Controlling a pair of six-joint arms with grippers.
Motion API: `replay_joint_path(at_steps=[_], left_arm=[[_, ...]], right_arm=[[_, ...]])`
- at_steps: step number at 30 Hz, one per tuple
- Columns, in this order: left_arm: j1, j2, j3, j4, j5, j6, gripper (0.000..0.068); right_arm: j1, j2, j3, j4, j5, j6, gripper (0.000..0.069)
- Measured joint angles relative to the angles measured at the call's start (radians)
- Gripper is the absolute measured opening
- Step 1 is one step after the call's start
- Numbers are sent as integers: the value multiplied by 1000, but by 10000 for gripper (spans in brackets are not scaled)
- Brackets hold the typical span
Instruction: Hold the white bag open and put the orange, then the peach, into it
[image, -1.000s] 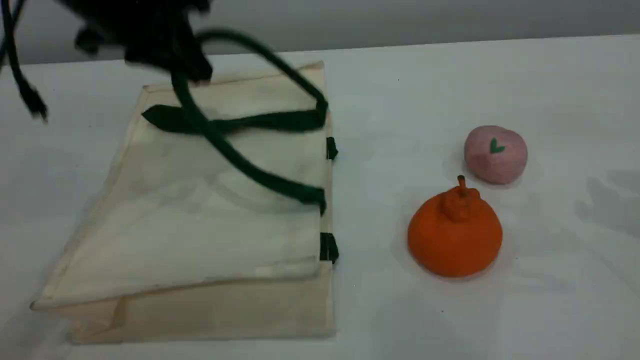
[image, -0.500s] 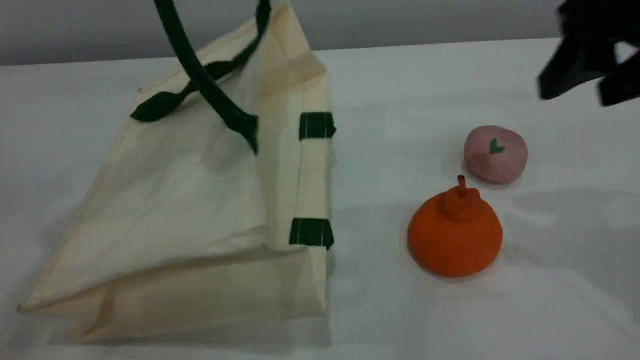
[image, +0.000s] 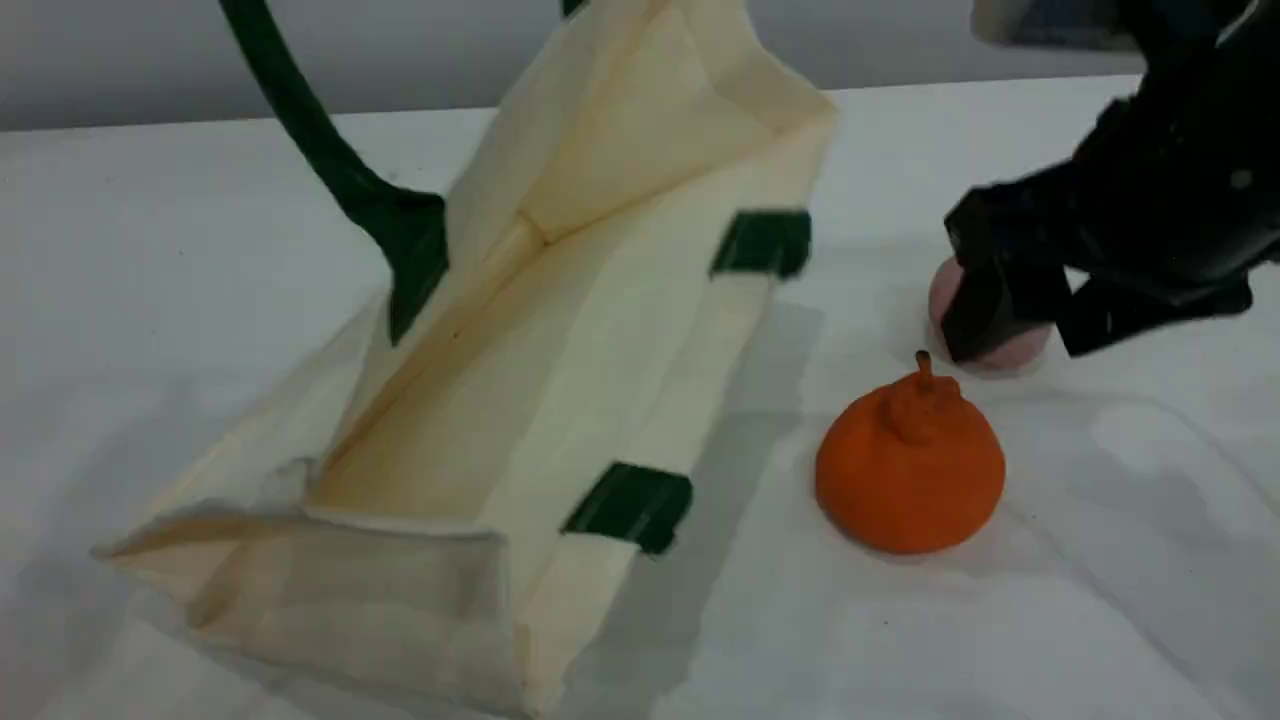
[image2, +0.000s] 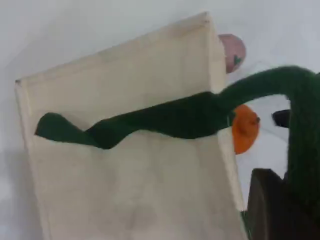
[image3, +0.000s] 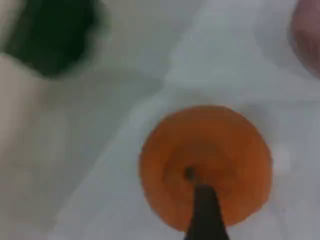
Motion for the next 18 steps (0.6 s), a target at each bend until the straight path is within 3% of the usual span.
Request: replay_joint_path(at_steps=[7,18], left_arm=[[0,-37,-38,110,28,29,59],[-11,-33,-38,55,25,45,59]], right_arm=[[16,43,0,12,-28,-40,463],[27,43,0,15,-45,-67,463]])
